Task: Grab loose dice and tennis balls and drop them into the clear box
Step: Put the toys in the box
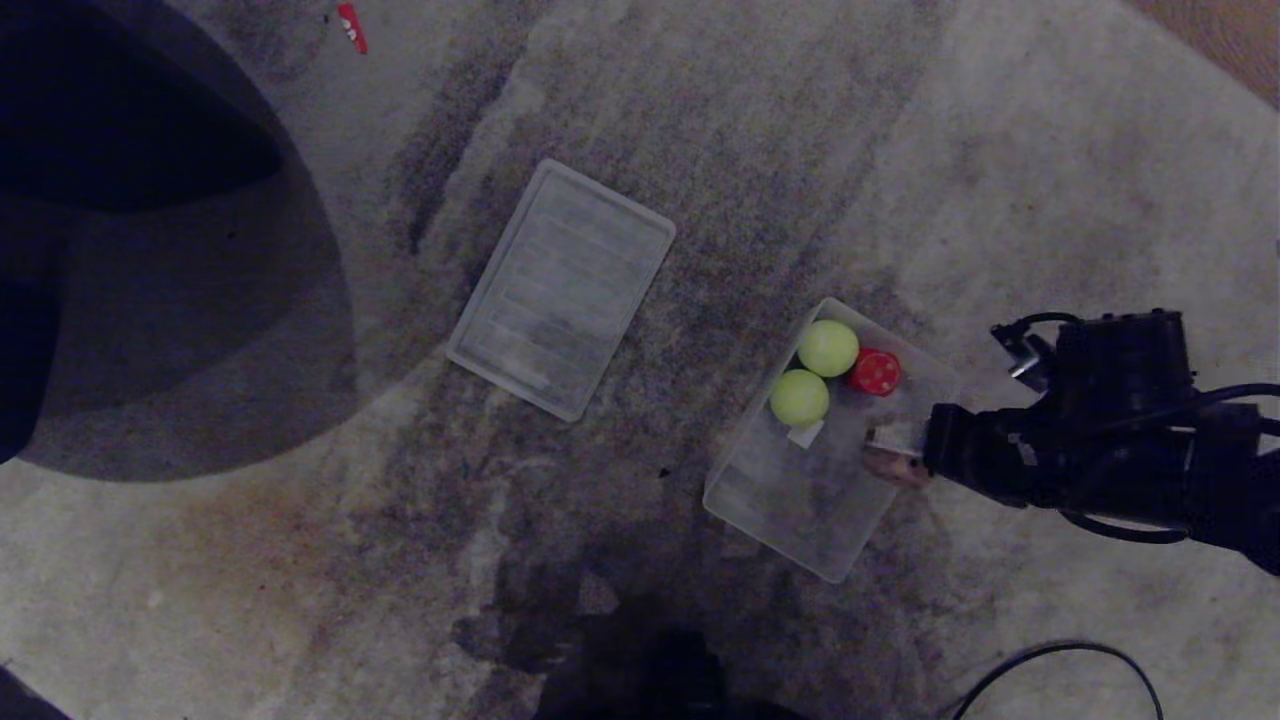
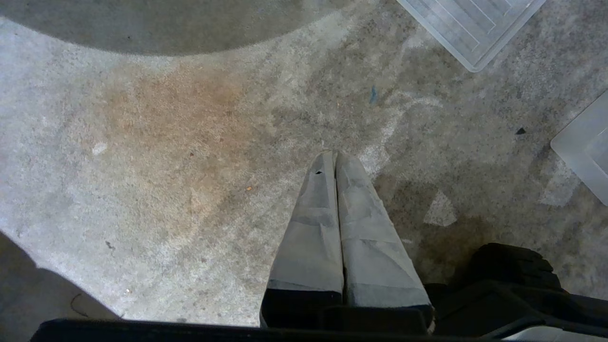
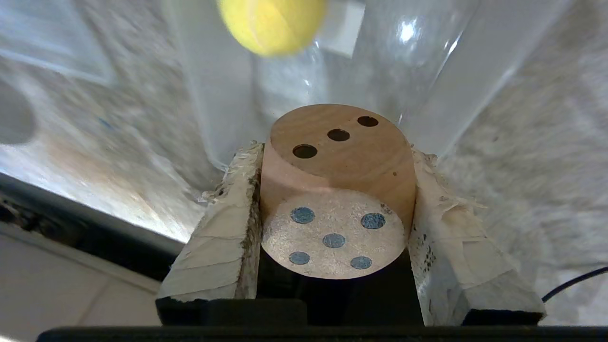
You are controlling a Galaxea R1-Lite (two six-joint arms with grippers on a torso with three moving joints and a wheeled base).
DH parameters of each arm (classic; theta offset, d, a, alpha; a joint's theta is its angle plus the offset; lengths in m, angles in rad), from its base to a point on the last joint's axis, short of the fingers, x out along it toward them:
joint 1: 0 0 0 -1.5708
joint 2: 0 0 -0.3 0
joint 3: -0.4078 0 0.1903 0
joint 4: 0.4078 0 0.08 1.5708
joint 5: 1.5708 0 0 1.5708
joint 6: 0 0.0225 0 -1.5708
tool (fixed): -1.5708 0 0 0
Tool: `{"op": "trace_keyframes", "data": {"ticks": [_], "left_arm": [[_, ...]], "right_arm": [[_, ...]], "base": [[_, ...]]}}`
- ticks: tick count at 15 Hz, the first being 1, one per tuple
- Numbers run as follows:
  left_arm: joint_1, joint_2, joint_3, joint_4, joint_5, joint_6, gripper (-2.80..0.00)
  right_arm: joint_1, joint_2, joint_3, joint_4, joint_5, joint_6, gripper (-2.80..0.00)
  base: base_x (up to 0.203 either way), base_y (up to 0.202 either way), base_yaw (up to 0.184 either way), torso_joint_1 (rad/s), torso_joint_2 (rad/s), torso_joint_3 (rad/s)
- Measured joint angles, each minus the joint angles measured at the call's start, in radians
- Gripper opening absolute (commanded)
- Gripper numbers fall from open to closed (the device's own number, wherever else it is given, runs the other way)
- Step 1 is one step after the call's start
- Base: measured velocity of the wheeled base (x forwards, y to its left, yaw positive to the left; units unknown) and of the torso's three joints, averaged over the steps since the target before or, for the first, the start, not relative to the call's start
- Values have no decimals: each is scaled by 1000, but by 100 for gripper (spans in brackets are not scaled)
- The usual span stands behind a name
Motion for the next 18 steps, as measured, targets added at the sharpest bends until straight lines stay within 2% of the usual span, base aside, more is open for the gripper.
{"op": "trace_keyframes", "data": {"ticks": [9,10,18], "left_arm": [[0,0,0,0,0,1,-280],[0,0,0,0,0,0,-280],[0,0,0,0,0,0,-280]], "right_arm": [[-4,217,-69,-63,-29,-31,-280],[-5,225,-75,-64,-42,-33,0],[-5,178,-28,-56,-54,-107,0]], "base": [[0,0,0,0,0,0],[0,0,0,0,0,0],[0,0,0,0,0,0]]}}
